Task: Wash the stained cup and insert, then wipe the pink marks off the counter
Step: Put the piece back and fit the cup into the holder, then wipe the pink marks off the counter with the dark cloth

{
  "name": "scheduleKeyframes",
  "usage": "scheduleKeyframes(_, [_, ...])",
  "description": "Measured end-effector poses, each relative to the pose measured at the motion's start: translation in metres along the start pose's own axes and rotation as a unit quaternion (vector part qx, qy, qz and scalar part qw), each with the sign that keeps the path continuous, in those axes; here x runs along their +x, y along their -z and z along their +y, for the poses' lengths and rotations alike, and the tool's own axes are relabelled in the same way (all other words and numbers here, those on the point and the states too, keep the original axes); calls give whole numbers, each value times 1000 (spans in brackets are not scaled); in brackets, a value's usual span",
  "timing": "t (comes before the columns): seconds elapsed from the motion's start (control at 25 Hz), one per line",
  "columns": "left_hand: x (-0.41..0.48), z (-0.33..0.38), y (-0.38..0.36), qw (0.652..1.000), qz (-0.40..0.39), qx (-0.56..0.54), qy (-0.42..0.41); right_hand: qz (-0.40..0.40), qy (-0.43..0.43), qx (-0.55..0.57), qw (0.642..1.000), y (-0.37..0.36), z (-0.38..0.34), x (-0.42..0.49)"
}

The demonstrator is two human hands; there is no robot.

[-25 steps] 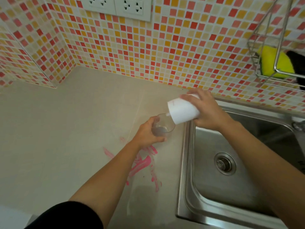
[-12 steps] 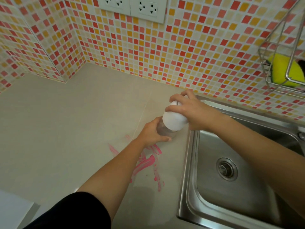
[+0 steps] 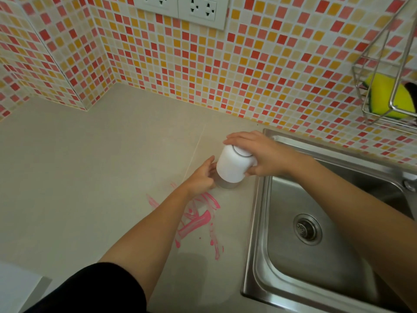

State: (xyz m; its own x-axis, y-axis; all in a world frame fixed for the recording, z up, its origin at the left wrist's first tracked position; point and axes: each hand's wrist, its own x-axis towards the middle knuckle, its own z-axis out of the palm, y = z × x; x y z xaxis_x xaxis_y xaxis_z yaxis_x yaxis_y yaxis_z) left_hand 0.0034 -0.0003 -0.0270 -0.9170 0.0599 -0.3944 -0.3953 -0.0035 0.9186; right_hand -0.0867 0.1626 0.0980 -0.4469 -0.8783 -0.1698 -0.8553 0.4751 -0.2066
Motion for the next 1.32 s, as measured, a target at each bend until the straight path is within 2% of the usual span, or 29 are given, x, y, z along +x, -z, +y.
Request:
scheduleKeyframes(0.52, [9, -10, 3, 999, 15, -36, -3, -14, -8, 7, 1000, -46, 6, 5])
scheduleKeyframes(0.68, [6, -6, 8, 1000, 15, -10, 11, -28, -12, 5, 1000, -45, -1, 1])
scheduleKeyframes(0.8, [-7, 16, 20, 997, 62, 39, 0, -19, -30, 2, 999, -35, -8, -13])
scheduleKeyframes(0.88, [-16, 48, 31, 993, 98, 58, -39, 29, -58, 15, 998, -20, -10, -28])
scheduleKeyframes(0.96, [-27, 91, 28, 986, 103, 79, -101, 127, -83, 3, 988, -2, -9, -54])
scheduleKeyframes(1.12, [-42, 164, -31, 956, 73, 135, -252, 321, -138, -44, 936, 25, 6, -127])
scheduleKeyframes(1.2, [-46, 188, -76, 934, 65, 156, -316, 358, -178, -65, 914, 34, 27, -166])
scheduleKeyframes(1.32, [-43, 225, -161, 902, 50, 206, -377, 384, -287, -97, 872, 50, 73, -240])
